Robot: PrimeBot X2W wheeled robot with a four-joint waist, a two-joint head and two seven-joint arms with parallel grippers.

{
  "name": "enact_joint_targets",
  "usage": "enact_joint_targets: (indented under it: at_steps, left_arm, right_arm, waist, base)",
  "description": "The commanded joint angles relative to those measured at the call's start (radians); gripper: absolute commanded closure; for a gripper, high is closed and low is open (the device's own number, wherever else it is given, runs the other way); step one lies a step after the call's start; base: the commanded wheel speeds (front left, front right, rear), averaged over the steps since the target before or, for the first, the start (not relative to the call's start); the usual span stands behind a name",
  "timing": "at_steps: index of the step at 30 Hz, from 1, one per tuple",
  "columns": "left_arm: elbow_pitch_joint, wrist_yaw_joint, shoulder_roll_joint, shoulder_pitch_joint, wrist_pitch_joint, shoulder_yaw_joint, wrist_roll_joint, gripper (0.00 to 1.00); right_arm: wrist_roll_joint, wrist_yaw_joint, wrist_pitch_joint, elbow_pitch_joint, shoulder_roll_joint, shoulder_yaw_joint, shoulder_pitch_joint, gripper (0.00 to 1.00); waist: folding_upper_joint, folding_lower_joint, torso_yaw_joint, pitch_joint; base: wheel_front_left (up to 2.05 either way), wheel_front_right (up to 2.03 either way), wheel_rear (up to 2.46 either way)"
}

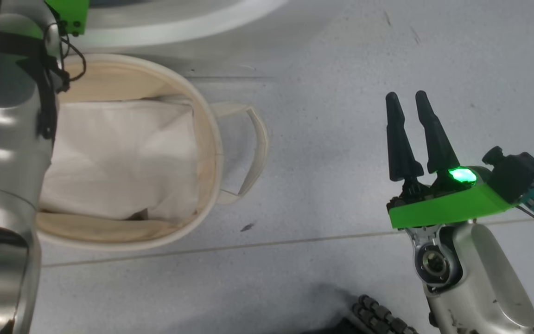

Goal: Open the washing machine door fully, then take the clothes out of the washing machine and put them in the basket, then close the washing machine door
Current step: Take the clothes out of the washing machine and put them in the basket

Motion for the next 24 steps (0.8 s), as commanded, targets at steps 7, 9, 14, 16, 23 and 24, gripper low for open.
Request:
enact_joint_targets:
  at_steps: [7, 9, 14, 16, 23, 24]
  left_arm:
    - [-0.161, -0.010, 0.001, 0.078, -0.057, 0.039, -0.054, 1.00]
    - [-0.270, -0.009, 0.006, 0.135, -0.058, 0.052, -0.064, 1.00]
    - [-0.545, 0.003, 0.019, 0.297, -0.058, 0.078, -0.069, 1.00]
    - [-0.652, 0.003, 0.015, 0.363, -0.058, 0.090, -0.074, 1.00]
    - [-1.002, -0.001, -0.017, 0.566, -0.058, 0.123, -0.076, 1.00]
    - [-1.050, -0.003, -0.023, 0.588, -0.058, 0.126, -0.073, 1.00]
  right_arm:
    - [-0.025, 0.000, -0.012, -0.012, -0.001, 0.014, 0.052, 0.00]
    - [-0.031, 0.000, -0.012, -0.008, -0.001, 0.011, 0.058, 0.00]
    - [-0.050, 0.000, -0.012, -0.004, -0.001, -0.007, 0.075, 0.00]
    - [-0.059, 0.000, -0.012, 0.001, -0.001, -0.017, 0.084, 0.00]
    - [-0.084, 0.000, -0.012, 0.016, -0.001, -0.033, 0.121, 0.00]
    - [-0.087, 0.000, -0.012, 0.018, -0.001, -0.035, 0.127, 0.00]
  waist:
    - [0.0000, -0.0001, 0.040, -0.095]
    - [0.0000, -0.0001, 0.047, -0.120]
    - [0.0000, -0.0001, 0.071, -0.180]
    - [0.0000, -0.0001, 0.084, -0.206]
    - [0.0000, -0.0001, 0.127, -0.304]
    - [0.0000, -0.0001, 0.133, -0.317]
  base:
    - [0.00, 0.00, 0.00]
    - [0.00, 0.00, 0.00]
    - [0.00, 0.00, 0.00]
    - [0.00, 0.00, 0.00]
    - [0.00, 0.00, 0.00]
    - [0.00, 0.00, 0.00]
